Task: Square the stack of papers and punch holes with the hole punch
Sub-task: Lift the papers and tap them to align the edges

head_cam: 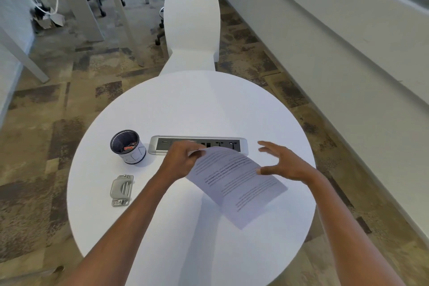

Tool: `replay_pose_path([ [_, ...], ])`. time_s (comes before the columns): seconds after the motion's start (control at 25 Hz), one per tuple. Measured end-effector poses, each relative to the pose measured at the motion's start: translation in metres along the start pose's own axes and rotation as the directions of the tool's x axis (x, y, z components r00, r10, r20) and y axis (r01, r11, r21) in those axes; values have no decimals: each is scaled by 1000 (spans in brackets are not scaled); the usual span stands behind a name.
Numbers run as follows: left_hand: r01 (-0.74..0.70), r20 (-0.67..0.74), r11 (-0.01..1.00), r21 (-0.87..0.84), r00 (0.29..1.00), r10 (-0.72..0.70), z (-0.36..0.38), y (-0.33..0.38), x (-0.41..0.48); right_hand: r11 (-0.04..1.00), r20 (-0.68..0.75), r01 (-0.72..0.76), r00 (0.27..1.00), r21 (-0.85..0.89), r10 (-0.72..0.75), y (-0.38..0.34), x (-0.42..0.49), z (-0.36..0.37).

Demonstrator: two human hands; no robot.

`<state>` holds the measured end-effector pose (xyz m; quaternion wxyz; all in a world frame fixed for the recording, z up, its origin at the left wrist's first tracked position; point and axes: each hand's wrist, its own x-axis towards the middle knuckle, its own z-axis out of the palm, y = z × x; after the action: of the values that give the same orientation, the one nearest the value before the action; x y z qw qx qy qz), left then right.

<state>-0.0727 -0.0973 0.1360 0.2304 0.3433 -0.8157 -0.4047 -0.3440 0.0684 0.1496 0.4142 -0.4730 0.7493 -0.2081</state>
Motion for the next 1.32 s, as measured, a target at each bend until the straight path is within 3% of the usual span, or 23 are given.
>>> replay_pose_path([
  [0.08,-106,26,990,95,994,104,-5,22,10,999,165,33,986,0,-33,-20,-1,7],
  [0.12,-130,45,985,110,991,126,-7,32,14,996,173,65,984,-65,-53,-25,-1,13],
  [0.24,-169,88,980,103,983,160,-19,45,20,992,42,93,995,-90,-90,-35,-3,23],
  [0.32,-72,-59,997,-29,996,70,-32,37,16,994,-45,80,996,79,-77,-33,-8,19],
  [0.4,105,-171,964,-244,974,-149,-38,24,6,954,-111,86,992,287,-56,-31,-13,15],
  [0.48,221,-23,917,-331,970,-242,-28,15,-7,908,-161,100,986,408,-37,-28,-14,17],
  [0.56,217,156,929,-301,972,-177,-10,10,-16,880,-187,111,982,461,-26,-24,-11,26],
  [0.64,188,147,937,-295,978,-150,5,7,-19,911,-162,77,987,405,-11,-20,-8,36],
  [0.8,204,16,928,-311,978,-210,17,1,-20,995,-160,54,986,87,-40,-10,-4,46],
  [1.08,88,-89,931,-354,988,-128,1,11,-6,964,-275,151,958,220,-87,-19,0,26],
  [1.2,77,-32,926,-370,995,-96,0,6,-8,954,-247,153,965,258,-88,-11,1,27],
  [1.32,159,15,957,-242,987,-160,12,-14,-21,969,-161,67,987,237,-29,6,2,47],
])
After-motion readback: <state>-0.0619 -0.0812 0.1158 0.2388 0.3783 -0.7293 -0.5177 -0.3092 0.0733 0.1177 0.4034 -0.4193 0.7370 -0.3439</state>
